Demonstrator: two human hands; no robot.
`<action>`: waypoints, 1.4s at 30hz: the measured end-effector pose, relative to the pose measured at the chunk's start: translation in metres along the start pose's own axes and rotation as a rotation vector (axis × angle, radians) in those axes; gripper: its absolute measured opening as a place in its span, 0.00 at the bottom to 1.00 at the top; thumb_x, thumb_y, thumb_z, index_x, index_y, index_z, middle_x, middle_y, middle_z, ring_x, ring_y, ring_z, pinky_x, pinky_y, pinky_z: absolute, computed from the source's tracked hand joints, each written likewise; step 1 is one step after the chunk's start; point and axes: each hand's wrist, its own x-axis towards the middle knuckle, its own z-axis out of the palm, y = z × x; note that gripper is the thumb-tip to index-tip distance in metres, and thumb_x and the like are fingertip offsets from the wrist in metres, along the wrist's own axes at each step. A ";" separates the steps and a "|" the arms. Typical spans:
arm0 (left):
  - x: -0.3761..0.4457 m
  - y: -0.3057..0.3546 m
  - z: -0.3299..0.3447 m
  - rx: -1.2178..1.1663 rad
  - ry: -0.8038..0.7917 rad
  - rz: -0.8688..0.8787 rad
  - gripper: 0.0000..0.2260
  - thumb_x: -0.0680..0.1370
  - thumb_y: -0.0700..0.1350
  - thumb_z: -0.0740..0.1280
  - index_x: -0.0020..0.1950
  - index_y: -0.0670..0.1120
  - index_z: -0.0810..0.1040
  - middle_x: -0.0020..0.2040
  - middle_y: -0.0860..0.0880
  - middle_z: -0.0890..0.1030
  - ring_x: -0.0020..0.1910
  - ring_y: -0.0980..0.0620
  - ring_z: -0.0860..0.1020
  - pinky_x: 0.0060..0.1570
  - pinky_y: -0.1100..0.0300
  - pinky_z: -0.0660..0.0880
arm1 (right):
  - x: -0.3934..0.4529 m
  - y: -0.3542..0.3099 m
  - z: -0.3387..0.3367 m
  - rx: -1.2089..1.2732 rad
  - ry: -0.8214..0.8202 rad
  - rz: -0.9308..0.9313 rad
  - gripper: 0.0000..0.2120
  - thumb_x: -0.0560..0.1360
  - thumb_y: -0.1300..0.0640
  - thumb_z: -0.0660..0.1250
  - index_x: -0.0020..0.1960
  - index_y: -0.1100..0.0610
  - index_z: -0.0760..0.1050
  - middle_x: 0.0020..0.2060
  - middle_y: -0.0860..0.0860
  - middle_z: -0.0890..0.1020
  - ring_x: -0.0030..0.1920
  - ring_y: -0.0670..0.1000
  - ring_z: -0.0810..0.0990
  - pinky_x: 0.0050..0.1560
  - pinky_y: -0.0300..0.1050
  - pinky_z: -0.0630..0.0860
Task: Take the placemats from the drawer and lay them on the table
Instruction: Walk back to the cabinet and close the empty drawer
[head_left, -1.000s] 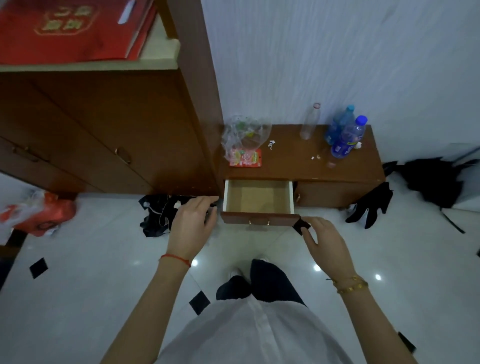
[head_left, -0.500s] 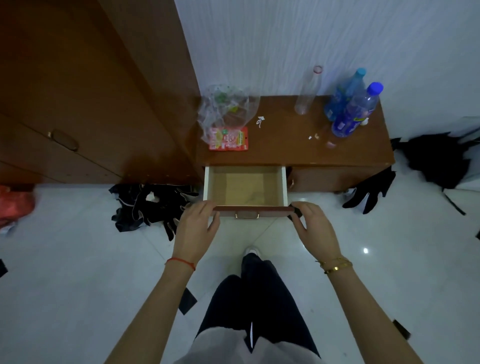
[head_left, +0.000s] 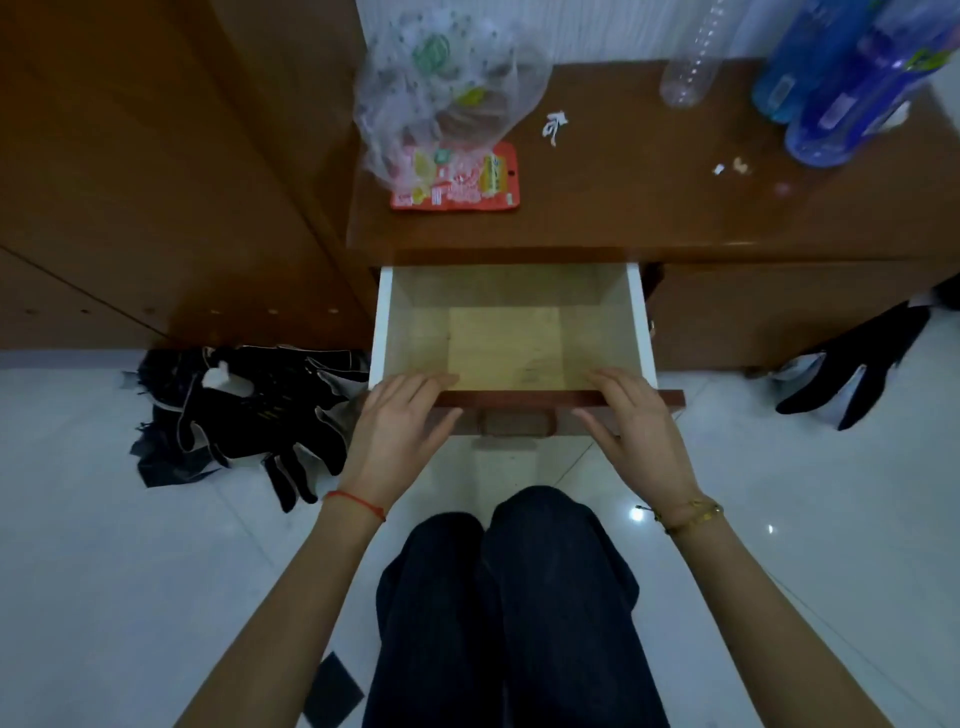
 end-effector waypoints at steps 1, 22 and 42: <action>-0.002 -0.004 0.010 0.003 0.035 0.018 0.14 0.78 0.50 0.66 0.62 0.46 0.77 0.55 0.50 0.80 0.57 0.50 0.76 0.62 0.55 0.69 | 0.000 0.005 0.010 -0.022 0.031 -0.026 0.20 0.79 0.47 0.61 0.64 0.60 0.73 0.59 0.54 0.78 0.60 0.54 0.75 0.64 0.49 0.71; 0.075 -0.041 0.057 -0.021 0.339 0.033 0.12 0.77 0.48 0.69 0.59 0.47 0.79 0.54 0.50 0.81 0.56 0.52 0.77 0.59 0.55 0.73 | 0.080 0.030 0.041 -0.093 0.434 -0.085 0.12 0.76 0.51 0.68 0.55 0.56 0.76 0.49 0.51 0.80 0.52 0.52 0.76 0.55 0.47 0.73; 0.091 -0.037 0.140 -0.153 0.261 0.046 0.12 0.74 0.40 0.70 0.58 0.43 0.80 0.52 0.47 0.79 0.50 0.49 0.77 0.48 0.58 0.75 | 0.098 0.032 0.114 0.048 0.308 -0.108 0.09 0.75 0.60 0.69 0.54 0.61 0.76 0.49 0.53 0.75 0.46 0.51 0.76 0.43 0.39 0.72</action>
